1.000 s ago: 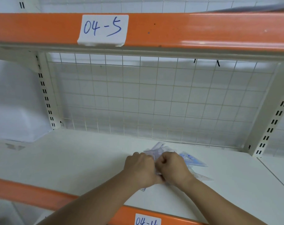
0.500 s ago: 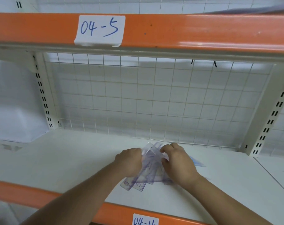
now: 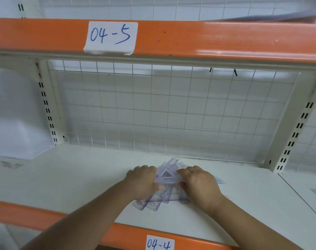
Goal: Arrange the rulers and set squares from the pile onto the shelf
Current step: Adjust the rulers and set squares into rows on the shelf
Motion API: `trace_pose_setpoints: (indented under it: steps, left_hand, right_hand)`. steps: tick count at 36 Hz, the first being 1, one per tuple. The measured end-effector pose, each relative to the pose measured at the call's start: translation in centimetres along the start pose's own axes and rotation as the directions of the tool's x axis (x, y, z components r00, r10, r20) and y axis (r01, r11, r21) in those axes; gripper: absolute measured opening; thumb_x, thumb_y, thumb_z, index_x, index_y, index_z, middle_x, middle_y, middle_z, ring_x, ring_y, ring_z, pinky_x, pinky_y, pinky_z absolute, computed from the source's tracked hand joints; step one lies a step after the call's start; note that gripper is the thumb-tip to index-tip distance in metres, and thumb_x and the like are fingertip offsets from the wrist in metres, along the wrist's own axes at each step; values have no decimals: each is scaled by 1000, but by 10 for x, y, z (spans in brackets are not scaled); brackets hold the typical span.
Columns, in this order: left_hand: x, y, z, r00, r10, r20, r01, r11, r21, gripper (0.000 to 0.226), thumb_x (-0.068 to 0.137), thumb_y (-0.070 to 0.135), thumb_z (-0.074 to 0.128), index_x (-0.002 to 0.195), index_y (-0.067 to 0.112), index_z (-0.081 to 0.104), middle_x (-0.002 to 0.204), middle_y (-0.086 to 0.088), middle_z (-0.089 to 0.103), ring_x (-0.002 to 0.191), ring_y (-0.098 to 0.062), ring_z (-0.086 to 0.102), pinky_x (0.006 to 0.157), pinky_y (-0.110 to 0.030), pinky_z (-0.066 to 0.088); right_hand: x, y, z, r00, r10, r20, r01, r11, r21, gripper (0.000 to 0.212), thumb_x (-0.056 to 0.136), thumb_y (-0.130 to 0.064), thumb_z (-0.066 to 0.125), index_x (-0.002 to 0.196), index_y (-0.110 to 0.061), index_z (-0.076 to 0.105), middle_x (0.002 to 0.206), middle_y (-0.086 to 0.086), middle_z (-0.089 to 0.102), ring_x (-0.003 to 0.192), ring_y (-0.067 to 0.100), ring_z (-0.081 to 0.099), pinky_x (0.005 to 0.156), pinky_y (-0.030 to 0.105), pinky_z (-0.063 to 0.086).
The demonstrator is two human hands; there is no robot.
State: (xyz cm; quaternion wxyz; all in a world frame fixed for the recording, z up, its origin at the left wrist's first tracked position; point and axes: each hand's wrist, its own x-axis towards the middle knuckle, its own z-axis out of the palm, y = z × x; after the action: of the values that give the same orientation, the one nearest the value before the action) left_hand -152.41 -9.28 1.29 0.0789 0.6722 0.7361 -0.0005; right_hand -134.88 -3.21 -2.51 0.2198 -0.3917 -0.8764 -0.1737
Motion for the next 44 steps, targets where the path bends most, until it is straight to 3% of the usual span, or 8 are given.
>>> trace_pose_setpoints:
  steps: [4, 8, 13, 20, 25, 30, 34, 44]
  left_hand:
    - [-1, 2, 5, 962, 86, -258, -17, 966, 257, 42, 92, 50, 51, 116, 16, 53, 116, -3, 51, 112, -24, 46, 97, -35, 30]
    - [-4, 3, 10, 935, 142, -324, -26, 941, 338, 30, 95, 37, 51, 114, 14, 59, 115, -4, 49, 113, -26, 42, 107, -40, 19]
    - [-7, 7, 14, 940, 145, -307, -24, 930, 366, 28, 96, 32, 50, 118, 17, 57, 119, -4, 49, 117, -28, 40, 113, -43, 13]
    - [-10, 2, 20, 940, 135, -314, -22, 940, 340, 31, 91, 36, 55, 115, 18, 58, 116, -4, 51, 114, -26, 43, 105, -38, 23]
    - [-10, -5, 20, 953, 112, -281, 0, 929, 369, 41, 78, 25, 73, 115, 20, 57, 117, -2, 51, 113, -23, 44, 100, -35, 28]
    - [-10, -5, 19, 954, 140, -265, -35, 930, 365, 45, 74, 15, 71, 116, 18, 56, 119, -3, 50, 115, -24, 44, 98, -34, 29]
    - [-13, -1, 21, 939, 202, -277, -94, 928, 359, 31, 86, 10, 53, 116, 17, 57, 119, -5, 51, 114, -25, 44, 97, -34, 30]
    - [-17, 18, 30, 920, 312, -236, -236, 924, 302, 28, 92, 17, 47, 120, 18, 54, 127, -5, 49, 119, -25, 42, 97, -32, 32]
  right_hand:
    - [-4, 3, -1, 999, 41, -12, -41, 999, 20, 32, 34, -21, 81, 59, -22, 60, 49, -6, 56, 44, 16, 56, 34, 18, 35]
    - [-8, 4, -3, 998, 61, 16, -62, 997, 43, 30, 36, -19, 79, 57, -21, 58, 49, -5, 56, 44, 16, 56, 35, 17, 34]
    - [-10, 2, -6, 996, 87, 37, -87, 996, 7, 42, 24, -23, 86, 52, -20, 56, 45, -5, 53, 39, 15, 52, 34, 16, 30]
    - [-18, 5, -5, 988, 138, 74, -134, 989, -58, 37, 29, -20, 86, 54, -22, 59, 47, -2, 54, 42, 15, 55, 35, 18, 34]
    - [-29, 10, -11, 946, 245, 214, -236, 969, -67, 24, 74, -14, 66, 98, -15, 68, 91, 5, 68, 86, 29, 65, 65, 31, 49]
    - [-34, 2, -27, 943, 274, 191, -253, 959, -126, 36, 44, -20, 86, 76, -17, 72, 65, 1, 67, 57, 21, 63, 44, 22, 45]
    - [-43, -5, -37, 916, 315, 247, -287, 947, -144, 31, 91, -24, 50, 121, -17, 57, 115, 5, 62, 108, 27, 56, 80, 30, 44]
    - [-77, 0, -56, 867, 436, 241, -400, 898, -184, 31, 96, -34, 47, 122, -20, 54, 117, 2, 59, 110, 24, 54, 82, 29, 43]
